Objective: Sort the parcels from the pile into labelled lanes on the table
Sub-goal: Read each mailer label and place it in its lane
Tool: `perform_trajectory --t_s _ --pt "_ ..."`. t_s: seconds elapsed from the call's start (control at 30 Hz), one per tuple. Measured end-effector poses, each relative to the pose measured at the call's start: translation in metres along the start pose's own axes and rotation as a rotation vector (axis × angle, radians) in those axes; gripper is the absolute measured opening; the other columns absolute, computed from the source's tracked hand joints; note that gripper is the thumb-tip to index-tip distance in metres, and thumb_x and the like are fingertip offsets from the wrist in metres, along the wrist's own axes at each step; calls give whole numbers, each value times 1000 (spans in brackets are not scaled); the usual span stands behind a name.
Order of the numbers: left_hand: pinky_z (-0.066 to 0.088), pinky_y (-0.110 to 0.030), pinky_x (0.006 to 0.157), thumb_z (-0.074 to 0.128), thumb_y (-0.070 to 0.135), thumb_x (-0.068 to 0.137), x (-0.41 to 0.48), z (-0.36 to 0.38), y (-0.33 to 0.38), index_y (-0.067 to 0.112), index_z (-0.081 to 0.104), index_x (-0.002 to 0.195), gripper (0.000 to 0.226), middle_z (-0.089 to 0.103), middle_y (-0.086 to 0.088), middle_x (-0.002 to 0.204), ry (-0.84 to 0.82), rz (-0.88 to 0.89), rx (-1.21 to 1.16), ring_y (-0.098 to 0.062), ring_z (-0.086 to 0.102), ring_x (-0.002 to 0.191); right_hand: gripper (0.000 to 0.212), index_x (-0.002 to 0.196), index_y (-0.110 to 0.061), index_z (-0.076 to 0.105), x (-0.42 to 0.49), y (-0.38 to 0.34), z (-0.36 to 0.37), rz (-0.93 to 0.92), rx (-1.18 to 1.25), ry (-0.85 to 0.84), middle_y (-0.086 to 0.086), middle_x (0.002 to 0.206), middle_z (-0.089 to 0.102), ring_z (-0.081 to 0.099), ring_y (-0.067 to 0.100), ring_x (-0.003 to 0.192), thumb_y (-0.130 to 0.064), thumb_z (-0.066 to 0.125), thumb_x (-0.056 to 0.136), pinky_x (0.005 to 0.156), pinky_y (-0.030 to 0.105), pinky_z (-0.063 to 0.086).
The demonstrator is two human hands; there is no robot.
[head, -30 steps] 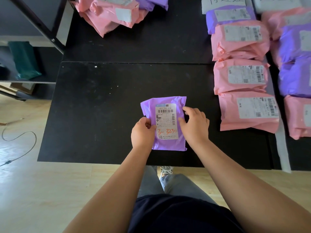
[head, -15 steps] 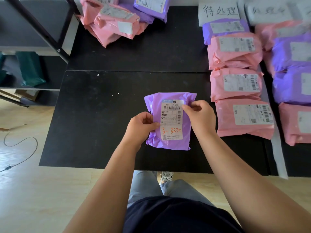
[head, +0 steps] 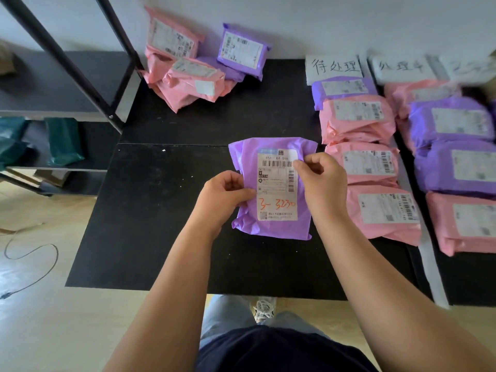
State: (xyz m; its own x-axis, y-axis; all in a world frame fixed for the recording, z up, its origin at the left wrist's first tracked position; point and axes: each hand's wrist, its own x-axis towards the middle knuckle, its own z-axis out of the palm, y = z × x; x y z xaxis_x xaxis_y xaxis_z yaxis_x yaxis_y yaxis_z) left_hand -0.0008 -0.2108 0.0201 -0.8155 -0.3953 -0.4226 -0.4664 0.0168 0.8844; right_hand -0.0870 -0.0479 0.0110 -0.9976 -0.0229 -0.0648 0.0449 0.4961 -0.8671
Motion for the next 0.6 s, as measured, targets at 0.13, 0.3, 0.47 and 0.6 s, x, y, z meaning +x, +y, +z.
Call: perform_trajectory --t_s 0.13,0.3,0.47,0.6 --pt "61 -40 79 75 20 85 -3 -4 23 10 66 92 15 74 -4 90 162 74 18 -23 72 85 9 90 -17 64 -2 -23 -14 -61 90 13 -14 81 63 60 -1 73 -25 66 94 59 5 42" --pt "59 -38 79 75 39 85 1 -2 46 19 64 99 27 71 0 92 380 130 -8 -18 69 83 9 89 -20 65 -4 -43 -24 -91 142 -32 -12 83 66 60 0 74 -28 66 95 59 4 41" --pt "53 -23 70 71 39 88 -3 3 60 19 68 104 26 69 10 92 419 128 -31 -5 66 82 14 82 -23 63 -4 -53 -30 -56 238 -48 -9 81 69 62 -5 71 -28 66 94 59 6 43" --pt "45 -18 61 69 35 91 -7 5 69 21 73 91 15 70 12 79 421 162 -42 -1 61 67 18 79 -19 63 -1 -58 -33 -64 237 -25 -9 75 65 56 -8 62 -29 66 94 56 6 40"
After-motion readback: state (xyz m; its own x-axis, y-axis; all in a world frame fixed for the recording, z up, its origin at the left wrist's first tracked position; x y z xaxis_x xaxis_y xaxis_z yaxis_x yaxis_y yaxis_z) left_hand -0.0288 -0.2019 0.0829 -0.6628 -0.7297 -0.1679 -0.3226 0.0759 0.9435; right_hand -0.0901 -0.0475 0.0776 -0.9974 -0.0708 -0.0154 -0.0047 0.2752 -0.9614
